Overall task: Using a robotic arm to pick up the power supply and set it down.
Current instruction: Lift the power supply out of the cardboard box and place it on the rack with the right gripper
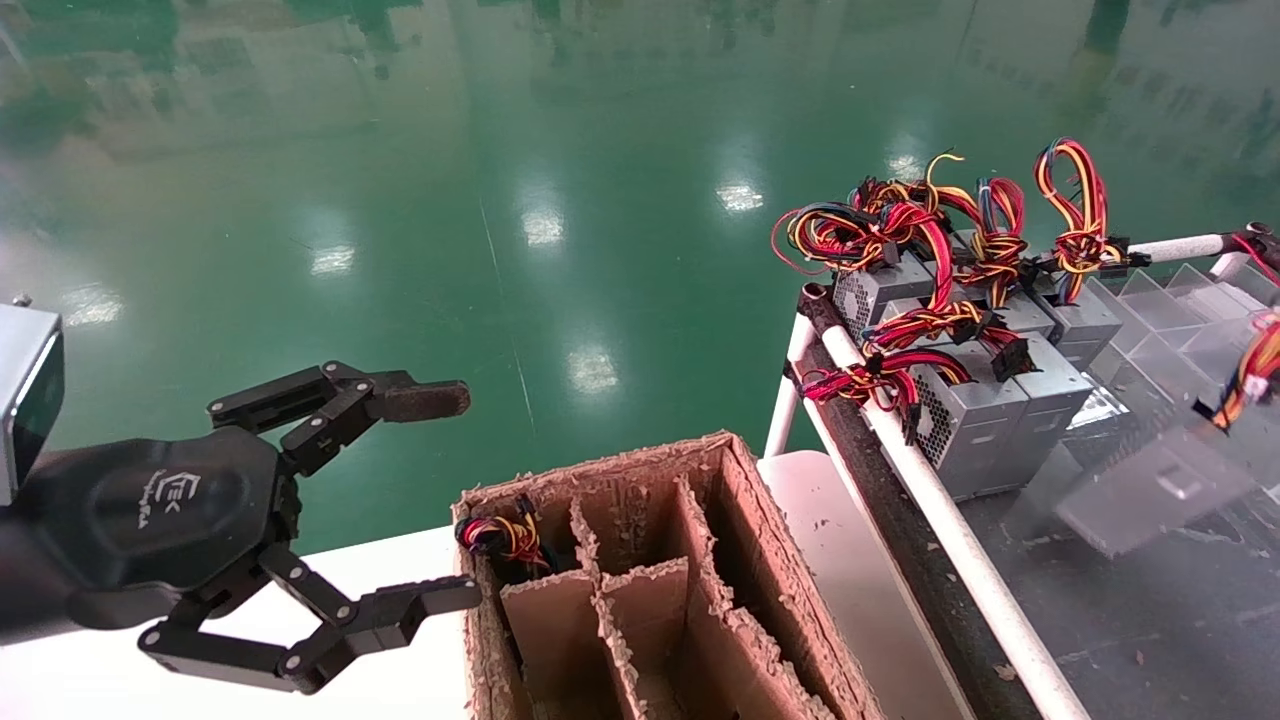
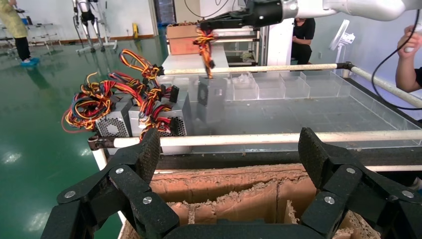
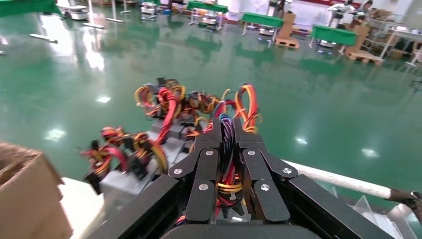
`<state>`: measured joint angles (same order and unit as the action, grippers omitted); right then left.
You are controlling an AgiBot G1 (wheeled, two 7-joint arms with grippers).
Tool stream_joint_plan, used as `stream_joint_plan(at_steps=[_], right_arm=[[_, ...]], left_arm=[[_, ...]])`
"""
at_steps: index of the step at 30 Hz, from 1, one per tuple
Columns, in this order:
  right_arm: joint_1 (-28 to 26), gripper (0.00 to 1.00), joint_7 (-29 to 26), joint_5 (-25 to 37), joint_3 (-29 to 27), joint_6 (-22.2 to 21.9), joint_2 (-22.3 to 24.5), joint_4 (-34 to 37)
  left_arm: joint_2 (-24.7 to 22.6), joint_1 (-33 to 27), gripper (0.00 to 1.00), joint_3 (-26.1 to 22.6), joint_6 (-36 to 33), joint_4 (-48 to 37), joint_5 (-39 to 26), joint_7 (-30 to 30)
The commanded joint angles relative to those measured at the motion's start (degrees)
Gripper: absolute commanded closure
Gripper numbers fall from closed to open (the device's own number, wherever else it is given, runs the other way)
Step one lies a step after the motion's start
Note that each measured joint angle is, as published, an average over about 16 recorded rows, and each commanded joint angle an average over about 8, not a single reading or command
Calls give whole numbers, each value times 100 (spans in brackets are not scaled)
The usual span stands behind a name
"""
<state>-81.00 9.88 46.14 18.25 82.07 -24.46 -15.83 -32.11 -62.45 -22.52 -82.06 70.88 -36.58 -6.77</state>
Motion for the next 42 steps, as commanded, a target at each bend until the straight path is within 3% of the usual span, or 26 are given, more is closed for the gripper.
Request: stream_joint_plan(at_steps=[1, 5, 12, 32, 34, 40, 42], right_arm=[[-195, 100, 34, 112, 48, -194, -113, 113], [-574, 100, -55, 317, 165, -532, -408, 254], [-1042, 100, -90, 721, 426, -692, -748, 417], [-1519, 100, 43, 1165, 733, -386, -1128, 1011], [-1547, 91, 58, 1189, 749, -376, -1160, 1053], [-1612, 17, 56, 1251, 791, -460, -1256, 1219], [-1628, 1, 48, 1264, 799, -500, -1280, 1273]], left_arm=[[0, 0, 0, 0, 0, 0, 0, 0], [0, 0, 0, 0, 0, 0, 0, 0], [0, 0, 0, 0, 0, 0, 0, 0], [0, 0, 0, 0, 0, 0, 0, 0], [0, 0, 0, 0, 0, 0, 0, 0], [0, 0, 0, 0, 0, 0, 0, 0], [0, 0, 0, 0, 0, 0, 0, 0]])
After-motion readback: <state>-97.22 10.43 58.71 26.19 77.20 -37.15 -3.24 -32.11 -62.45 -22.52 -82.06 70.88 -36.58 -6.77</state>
